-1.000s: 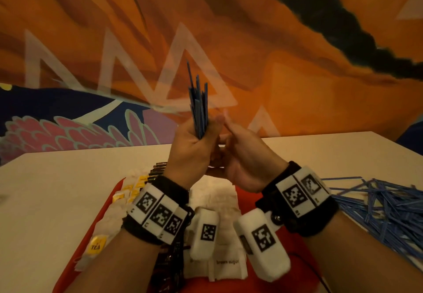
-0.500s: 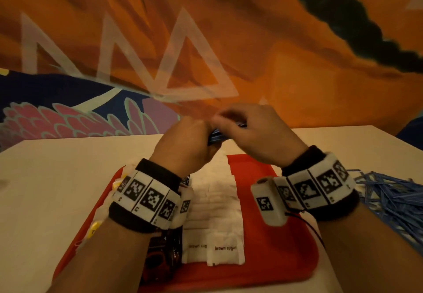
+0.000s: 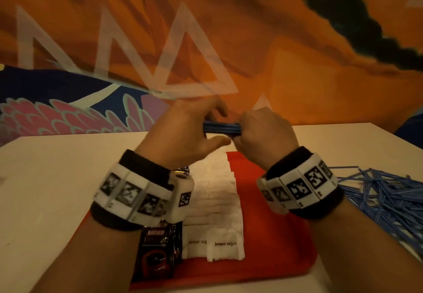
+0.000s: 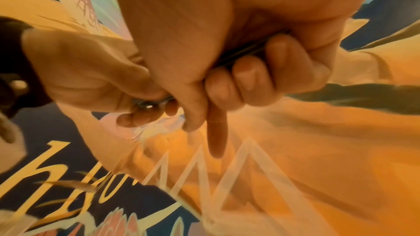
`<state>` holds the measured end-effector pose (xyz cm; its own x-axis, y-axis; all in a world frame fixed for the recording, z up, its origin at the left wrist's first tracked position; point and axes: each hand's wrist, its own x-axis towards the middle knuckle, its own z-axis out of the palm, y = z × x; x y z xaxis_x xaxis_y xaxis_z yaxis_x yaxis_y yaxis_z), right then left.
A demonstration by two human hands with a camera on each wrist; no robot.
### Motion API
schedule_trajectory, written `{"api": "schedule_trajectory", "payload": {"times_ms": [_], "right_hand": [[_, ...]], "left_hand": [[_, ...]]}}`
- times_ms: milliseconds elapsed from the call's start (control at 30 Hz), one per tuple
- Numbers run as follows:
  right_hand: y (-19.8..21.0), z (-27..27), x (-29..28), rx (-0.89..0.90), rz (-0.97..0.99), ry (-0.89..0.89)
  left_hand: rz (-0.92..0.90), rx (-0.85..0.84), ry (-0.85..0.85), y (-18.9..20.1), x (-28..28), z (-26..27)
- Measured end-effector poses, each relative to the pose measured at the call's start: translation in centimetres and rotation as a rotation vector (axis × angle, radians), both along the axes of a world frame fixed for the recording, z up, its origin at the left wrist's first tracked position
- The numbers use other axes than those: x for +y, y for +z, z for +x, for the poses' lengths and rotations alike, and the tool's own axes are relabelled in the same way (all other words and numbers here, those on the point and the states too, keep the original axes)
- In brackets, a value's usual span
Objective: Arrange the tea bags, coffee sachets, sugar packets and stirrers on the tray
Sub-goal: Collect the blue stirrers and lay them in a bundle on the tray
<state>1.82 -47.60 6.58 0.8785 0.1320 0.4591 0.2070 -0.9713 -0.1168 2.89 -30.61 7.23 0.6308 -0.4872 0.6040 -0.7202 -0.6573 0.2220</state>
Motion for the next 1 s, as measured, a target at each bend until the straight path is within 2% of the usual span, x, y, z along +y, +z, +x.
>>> {"api": "schedule_trajectory", "payload": {"times_ms": [100,200,267,367,533,667,733,833,1000], "right_hand": [[0.8,0.0,-0.9,-0.095,0.112,-0.021],[1.1,-0.4,-0.6,-0.128,0.082,-0.016],[1.1,-0.5,-0.4,-0.162,0.065,0.009],[1.3,-0.4,-1.1,-0.198,0.16,0.193],[2.1,0.2,-3.1,-0.117,0.583,0.544],[1.5,0.6,-1.9,-0.17,1.205,0.637],[1.2,0.5,-0.7,-0.158,1.352,0.634],[0.9,0.4,-0.1,-0.186,1.35,0.66],[0.8,0.9,-0.8,-0.183,1.16,0.637]], "left_hand": [[-0.296,0.173,-0.169,0.9,0.0,-0.7],[-0.568,0.289,-0.285,0.6,-1.1,-1.0],[-0.68,0.31,-0.292,0.4,-1.5,-0.8],[-0.738,0.306,-0.293,0.2,-1.1,-0.2],[-0.87,0.334,-0.302,0.1,-0.9,0.2],[-0.953,0.396,-0.351,-0.4,-1.7,0.4],[-0.972,0.424,-0.37,-1.0,-2.6,0.3],[-1.005,0.453,-0.344,-1.6,-3.4,0.2],[-1.036,0.394,-0.274,-1.7,-3.8,0.2]]}}
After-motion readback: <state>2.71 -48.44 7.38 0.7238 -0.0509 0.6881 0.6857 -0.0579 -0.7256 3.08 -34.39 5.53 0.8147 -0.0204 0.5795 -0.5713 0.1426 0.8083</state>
